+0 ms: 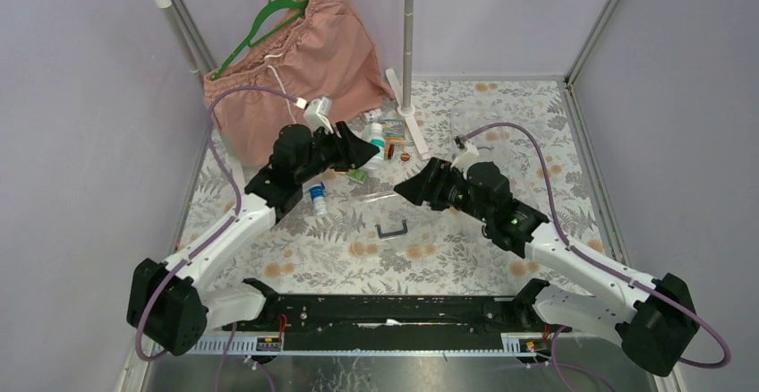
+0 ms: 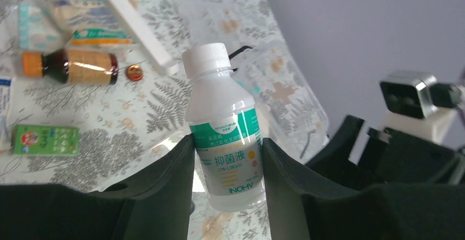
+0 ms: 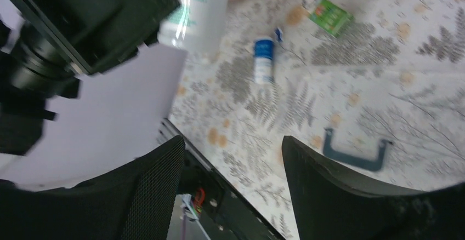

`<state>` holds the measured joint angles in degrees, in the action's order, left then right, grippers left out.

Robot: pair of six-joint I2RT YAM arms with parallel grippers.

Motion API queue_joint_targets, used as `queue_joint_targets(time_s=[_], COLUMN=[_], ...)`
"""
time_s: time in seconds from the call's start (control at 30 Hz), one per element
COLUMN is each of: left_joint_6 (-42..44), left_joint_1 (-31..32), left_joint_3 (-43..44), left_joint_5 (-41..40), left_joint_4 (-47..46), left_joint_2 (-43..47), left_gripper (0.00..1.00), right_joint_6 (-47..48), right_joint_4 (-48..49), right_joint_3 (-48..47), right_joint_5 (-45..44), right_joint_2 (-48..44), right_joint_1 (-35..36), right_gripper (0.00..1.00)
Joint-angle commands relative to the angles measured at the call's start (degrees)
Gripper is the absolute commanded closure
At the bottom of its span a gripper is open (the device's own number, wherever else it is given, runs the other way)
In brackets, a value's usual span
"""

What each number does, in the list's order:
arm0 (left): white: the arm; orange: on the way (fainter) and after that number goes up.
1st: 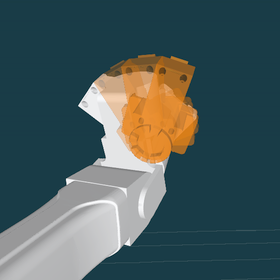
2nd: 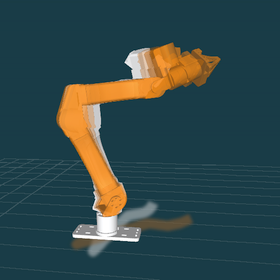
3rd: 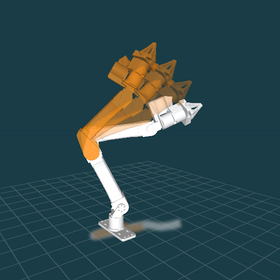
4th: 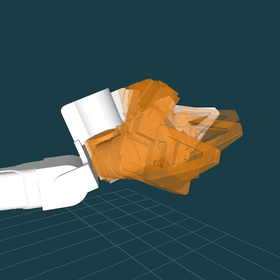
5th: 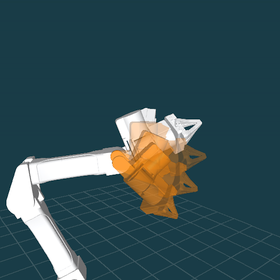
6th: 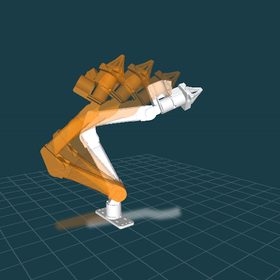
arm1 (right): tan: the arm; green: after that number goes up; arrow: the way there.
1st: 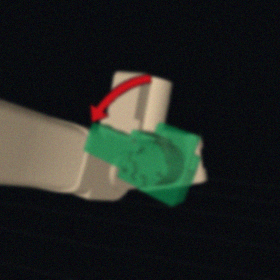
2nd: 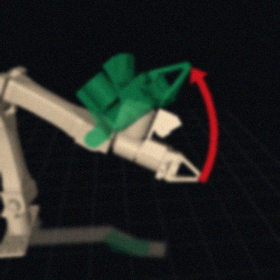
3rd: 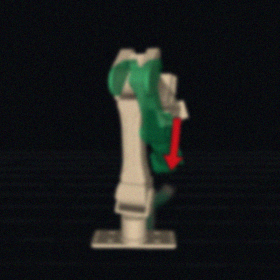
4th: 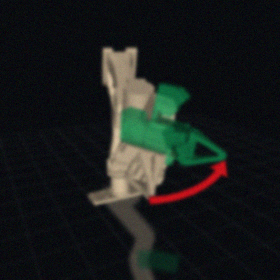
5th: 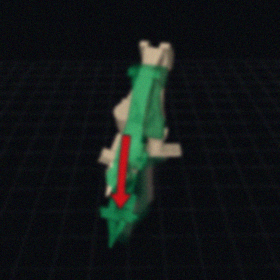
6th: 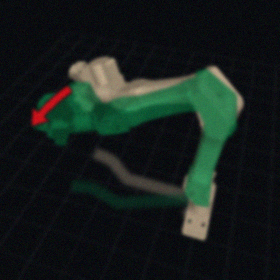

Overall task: Organize the medicine kit
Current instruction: Pick up the pill bottle at the center of the board.

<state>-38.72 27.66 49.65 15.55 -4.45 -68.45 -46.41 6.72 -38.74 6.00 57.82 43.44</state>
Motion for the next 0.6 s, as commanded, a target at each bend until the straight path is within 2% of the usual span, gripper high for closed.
queue_joint_targets(time_s=[0.0,0.3,0.57], left_joint_6=[-1.1,-4.2,-2.6], left_joint_1=[0.1,0.1,0.2], left_joint_3=[-2.2,-4.5,-5.2], left_joint_5=[4.4,9.3,13.1], left_joint_4=[-10.0,-17.2,-18.8], left_joint_2=[4.1,8.0,10.1], left_gripper=[0.67,0.68,0.68], right_joint_6=[-7.4,-12.0,-14.6], right_joint_4=[16.2,27.8,30.4], right_joint_3=[0.3,-0.4,-2.1], right_joint_5=[8.6,13.8,12.9], right_joint_2=[0.0,3.8,4.8], right_joint_1=[-3.0,-5.2,-8.5], right_gripper=[0.26,0.22,0.21])
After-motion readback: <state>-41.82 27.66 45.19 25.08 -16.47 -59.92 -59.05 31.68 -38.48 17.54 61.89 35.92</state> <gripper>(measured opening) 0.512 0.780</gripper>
